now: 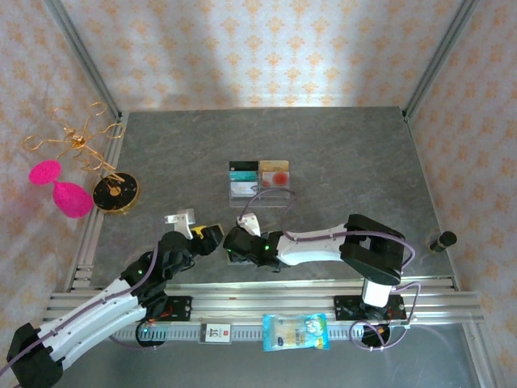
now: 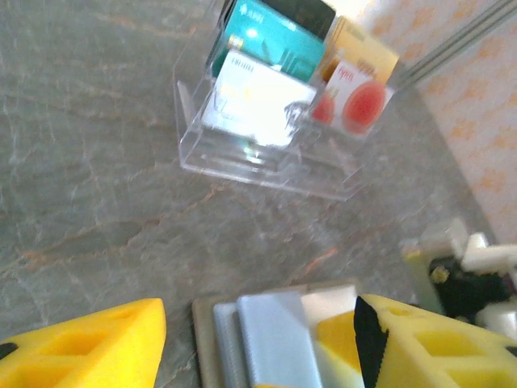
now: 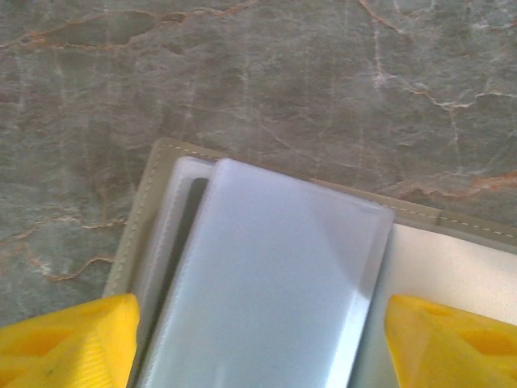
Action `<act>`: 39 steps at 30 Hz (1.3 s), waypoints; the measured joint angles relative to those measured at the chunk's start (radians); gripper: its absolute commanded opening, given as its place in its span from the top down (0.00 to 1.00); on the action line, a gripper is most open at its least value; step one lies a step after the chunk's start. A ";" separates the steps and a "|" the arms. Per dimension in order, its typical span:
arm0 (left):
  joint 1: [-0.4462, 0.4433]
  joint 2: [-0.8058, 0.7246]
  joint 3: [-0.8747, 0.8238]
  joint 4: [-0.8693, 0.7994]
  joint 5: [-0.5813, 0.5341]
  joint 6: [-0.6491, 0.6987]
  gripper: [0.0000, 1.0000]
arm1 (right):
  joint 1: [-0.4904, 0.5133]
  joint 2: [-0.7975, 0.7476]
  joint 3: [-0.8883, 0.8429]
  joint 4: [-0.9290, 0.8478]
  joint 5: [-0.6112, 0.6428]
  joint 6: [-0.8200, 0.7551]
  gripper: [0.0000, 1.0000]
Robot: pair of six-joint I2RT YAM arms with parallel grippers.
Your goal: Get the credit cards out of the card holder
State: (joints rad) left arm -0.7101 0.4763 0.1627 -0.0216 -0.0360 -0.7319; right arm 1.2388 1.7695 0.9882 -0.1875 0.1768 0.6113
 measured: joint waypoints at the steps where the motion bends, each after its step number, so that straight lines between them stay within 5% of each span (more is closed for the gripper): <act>1: 0.000 -0.004 0.002 0.000 -0.003 0.000 0.36 | 0.002 0.000 0.006 -0.003 0.000 0.000 0.21; 14: 0.000 -0.005 0.001 -0.020 -0.002 0.000 0.36 | 0.002 0.053 0.026 -0.003 0.008 0.003 0.34; 19: 0.000 -0.005 0.000 -0.019 0.003 -0.001 0.42 | 0.002 0.037 0.000 0.038 0.011 0.003 0.60; 28: 0.000 0.100 -0.020 0.048 0.067 -0.003 0.63 | 0.002 0.026 -0.040 0.102 0.010 -0.002 0.87; 39: -0.060 0.359 -0.040 0.235 0.142 -0.003 0.80 | 0.000 0.003 -0.077 0.130 0.010 0.005 0.86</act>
State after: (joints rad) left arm -0.7696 0.8352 0.1223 0.2131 0.1055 -0.7353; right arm 1.2388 1.7725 0.9108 -0.0574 0.1864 0.6167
